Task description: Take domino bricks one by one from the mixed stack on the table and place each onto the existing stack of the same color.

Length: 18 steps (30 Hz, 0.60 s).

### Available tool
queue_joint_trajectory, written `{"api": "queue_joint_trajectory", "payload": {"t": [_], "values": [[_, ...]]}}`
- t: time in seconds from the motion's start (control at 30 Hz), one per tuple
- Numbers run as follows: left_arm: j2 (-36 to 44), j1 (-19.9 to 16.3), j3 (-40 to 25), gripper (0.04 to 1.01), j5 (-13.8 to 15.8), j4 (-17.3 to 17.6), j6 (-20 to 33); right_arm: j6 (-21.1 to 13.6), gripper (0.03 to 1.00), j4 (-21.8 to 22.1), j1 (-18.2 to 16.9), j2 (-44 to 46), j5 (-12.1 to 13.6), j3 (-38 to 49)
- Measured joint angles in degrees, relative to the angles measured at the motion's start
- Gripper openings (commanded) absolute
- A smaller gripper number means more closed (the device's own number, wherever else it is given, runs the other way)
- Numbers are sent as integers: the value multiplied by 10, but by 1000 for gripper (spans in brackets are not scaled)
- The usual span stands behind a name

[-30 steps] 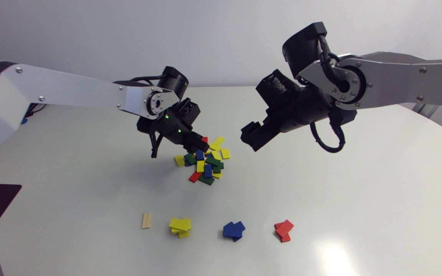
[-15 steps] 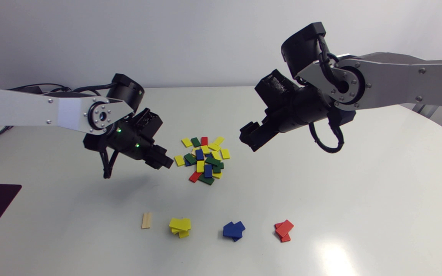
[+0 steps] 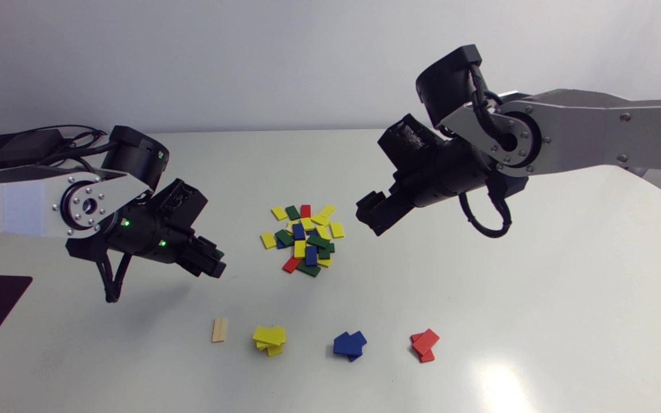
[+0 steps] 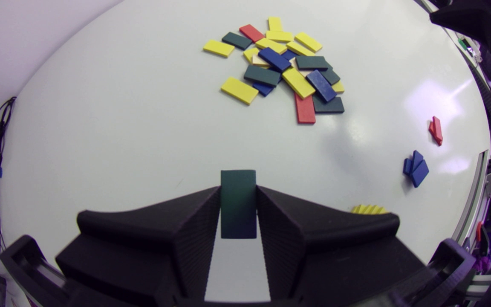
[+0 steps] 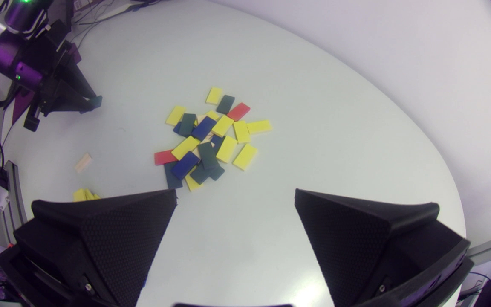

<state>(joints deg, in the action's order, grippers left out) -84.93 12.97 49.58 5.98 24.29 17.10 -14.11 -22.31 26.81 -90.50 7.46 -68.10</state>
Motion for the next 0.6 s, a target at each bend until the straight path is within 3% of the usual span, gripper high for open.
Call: {"api": "queue_joint_trajectory", "payload": {"t": [0.6], "values": [[116, -56, -140, 292, 0, -3, 28, 0, 974, 2, 15, 17, 0, 5]]}}
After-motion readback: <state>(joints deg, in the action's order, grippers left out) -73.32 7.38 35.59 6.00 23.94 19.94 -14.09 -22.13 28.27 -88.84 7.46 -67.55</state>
